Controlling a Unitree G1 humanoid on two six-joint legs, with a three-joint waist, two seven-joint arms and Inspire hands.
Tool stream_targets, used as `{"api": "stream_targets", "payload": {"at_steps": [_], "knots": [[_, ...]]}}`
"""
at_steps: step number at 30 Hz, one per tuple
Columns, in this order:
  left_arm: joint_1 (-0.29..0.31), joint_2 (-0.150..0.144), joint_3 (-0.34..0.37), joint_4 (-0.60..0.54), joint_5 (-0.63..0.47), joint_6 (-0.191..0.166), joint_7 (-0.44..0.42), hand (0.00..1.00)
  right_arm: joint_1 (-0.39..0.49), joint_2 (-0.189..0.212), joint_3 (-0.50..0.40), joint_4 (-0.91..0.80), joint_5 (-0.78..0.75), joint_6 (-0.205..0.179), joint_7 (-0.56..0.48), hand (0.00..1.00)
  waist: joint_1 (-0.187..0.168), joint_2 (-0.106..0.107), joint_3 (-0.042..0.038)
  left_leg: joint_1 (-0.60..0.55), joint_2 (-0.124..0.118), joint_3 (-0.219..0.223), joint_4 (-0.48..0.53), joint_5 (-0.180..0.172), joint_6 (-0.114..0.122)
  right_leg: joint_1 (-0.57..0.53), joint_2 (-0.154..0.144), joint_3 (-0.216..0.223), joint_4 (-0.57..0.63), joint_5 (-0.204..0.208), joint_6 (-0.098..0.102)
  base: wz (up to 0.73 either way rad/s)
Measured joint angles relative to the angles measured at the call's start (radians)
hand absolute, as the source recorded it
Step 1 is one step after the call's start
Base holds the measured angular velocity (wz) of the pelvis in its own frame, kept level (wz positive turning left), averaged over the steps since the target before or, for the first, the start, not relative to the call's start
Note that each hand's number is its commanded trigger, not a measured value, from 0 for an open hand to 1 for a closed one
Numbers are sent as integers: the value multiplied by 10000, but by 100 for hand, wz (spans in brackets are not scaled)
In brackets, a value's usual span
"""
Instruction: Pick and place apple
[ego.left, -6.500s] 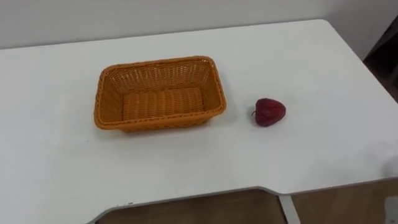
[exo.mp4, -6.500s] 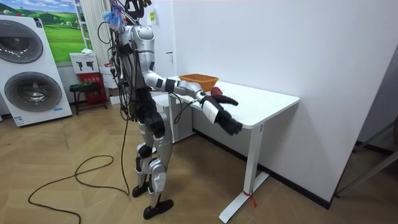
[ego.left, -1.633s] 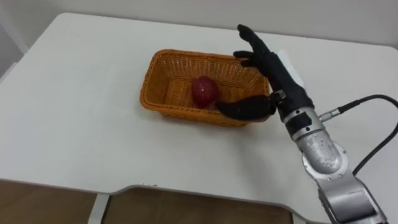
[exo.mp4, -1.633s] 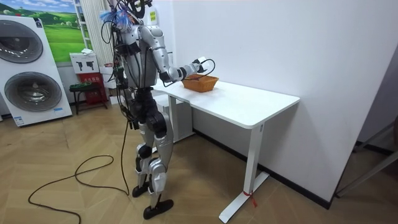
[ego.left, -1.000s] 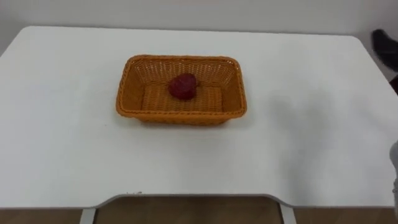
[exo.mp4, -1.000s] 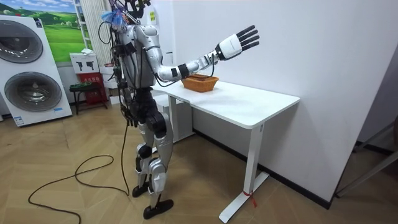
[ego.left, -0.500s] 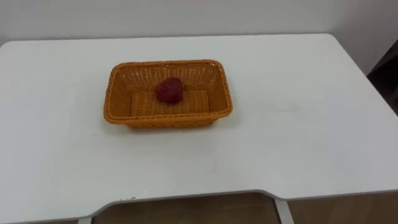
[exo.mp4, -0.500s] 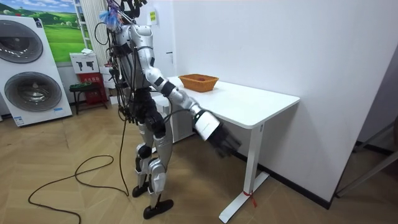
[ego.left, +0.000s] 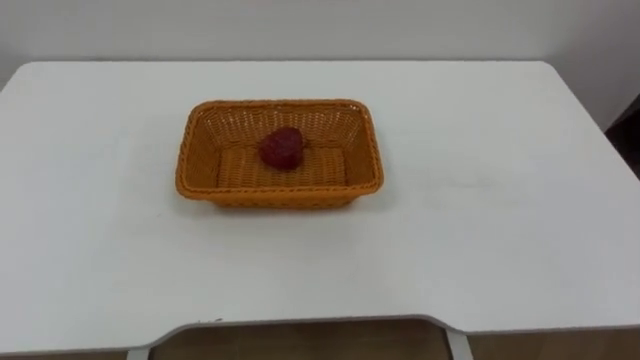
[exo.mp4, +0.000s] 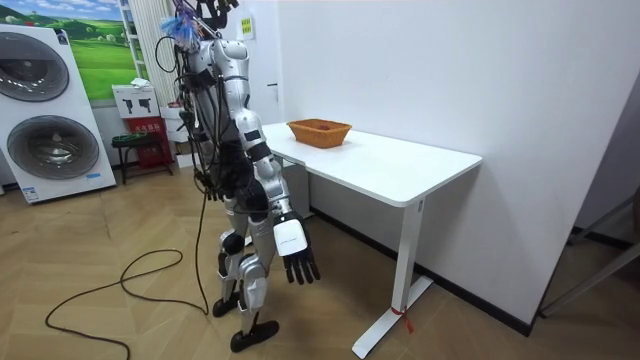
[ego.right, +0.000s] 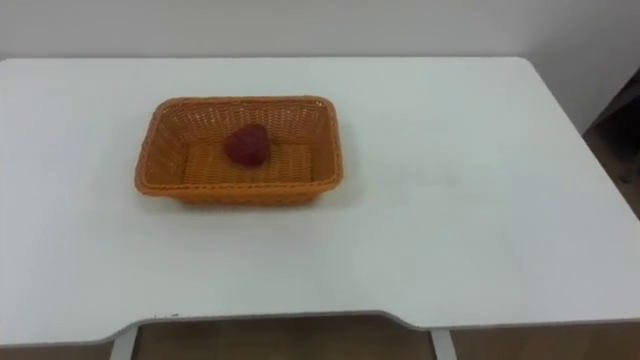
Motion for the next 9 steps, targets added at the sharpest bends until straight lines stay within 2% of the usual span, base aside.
{"api": "stream_targets", "payload": {"at_steps": [2,5,9], "knots": [[-4,-9,0,-1,-7,3,-31,0,28,129,345,46,-230,26,548,0,154,76,-3,2,6,-14,0,-1,-1,-1,6,-1,5,-1,-2,0],[8,-101,-1,30,2,46,-32,0,7,228,590,49,-828,33,1051,0,181,234,0,-22,-3,-31,-2,-3,0,-13,-2,-19,9,-1,-2,0],[35,-159,-34,63,4,97,-29,0,-15,253,1157,46,-1194,32,1452,0,184,326,-5,-18,-7,-79,-5,-3,1,16,-2,-59,13,-2,-1,2]]}}
